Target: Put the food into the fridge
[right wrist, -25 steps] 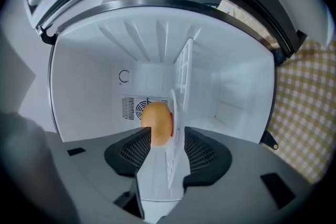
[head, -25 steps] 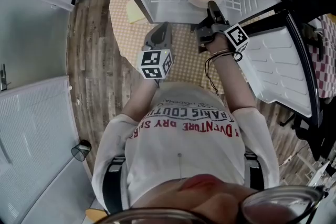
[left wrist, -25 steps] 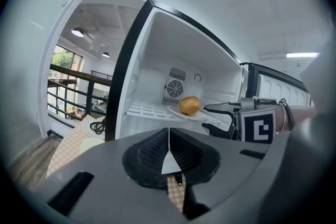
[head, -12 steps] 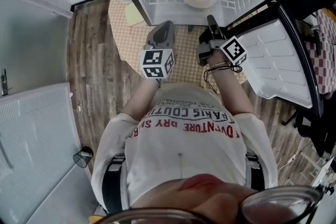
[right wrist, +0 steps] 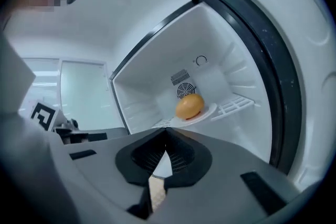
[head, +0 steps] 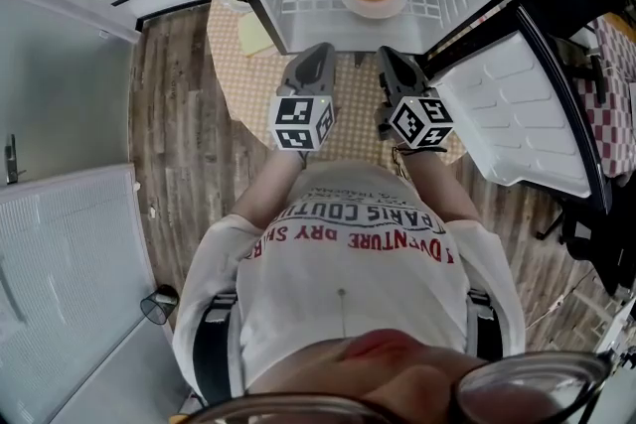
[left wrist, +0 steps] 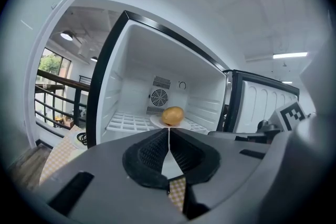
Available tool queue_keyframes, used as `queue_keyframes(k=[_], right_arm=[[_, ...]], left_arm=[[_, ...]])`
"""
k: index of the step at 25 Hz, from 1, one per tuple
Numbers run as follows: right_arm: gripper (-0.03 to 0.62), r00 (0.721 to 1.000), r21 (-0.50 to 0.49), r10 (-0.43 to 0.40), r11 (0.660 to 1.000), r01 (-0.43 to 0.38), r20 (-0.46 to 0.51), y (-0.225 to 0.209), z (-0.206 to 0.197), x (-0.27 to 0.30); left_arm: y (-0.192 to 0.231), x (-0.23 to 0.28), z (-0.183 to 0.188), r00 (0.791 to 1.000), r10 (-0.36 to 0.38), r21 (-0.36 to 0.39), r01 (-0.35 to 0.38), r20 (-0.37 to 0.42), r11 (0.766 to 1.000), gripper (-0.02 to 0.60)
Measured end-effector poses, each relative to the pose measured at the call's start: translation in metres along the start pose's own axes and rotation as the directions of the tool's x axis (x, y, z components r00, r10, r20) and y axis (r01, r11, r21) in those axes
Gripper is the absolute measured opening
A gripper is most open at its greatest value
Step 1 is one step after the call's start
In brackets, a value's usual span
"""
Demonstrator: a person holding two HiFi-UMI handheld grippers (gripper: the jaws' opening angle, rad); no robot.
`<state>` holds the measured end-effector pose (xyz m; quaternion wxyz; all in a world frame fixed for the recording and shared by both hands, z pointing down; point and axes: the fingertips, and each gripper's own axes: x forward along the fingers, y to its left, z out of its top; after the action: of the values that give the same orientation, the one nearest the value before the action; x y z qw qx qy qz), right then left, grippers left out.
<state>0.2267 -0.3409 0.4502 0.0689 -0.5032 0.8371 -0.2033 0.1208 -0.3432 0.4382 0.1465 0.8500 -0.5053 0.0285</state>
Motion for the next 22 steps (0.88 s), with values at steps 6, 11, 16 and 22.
queue_keyframes(k=[6,11,16,22], right_arm=[[0.025,1.000,-0.240,0.009,0.971,-0.015,-0.025,0.010,-0.005,-0.004],[0.025,0.996,-0.279,0.038,0.959,-0.058,-0.078,0.020,-0.018,-0.004],[0.025,0.996,-0.281,0.036,0.958,-0.058,-0.083,0.021,-0.017,-0.001],[0.025,0.995,-0.279,0.026,0.959,-0.052,-0.098,0.021,-0.019,-0.002]], left_arm=[[-0.006,0.001,-0.002,1.000,-0.009,0.013,0.009,-0.004,1.000,0.028],[-0.009,0.000,-0.007,1.000,-0.016,0.017,0.016,-0.014,1.000,0.028],[-0.010,0.001,-0.005,1.000,-0.019,0.020,0.019,-0.008,1.000,0.028],[-0.011,-0.001,-0.009,1.000,-0.021,0.018,0.022,-0.015,1.000,0.028]])
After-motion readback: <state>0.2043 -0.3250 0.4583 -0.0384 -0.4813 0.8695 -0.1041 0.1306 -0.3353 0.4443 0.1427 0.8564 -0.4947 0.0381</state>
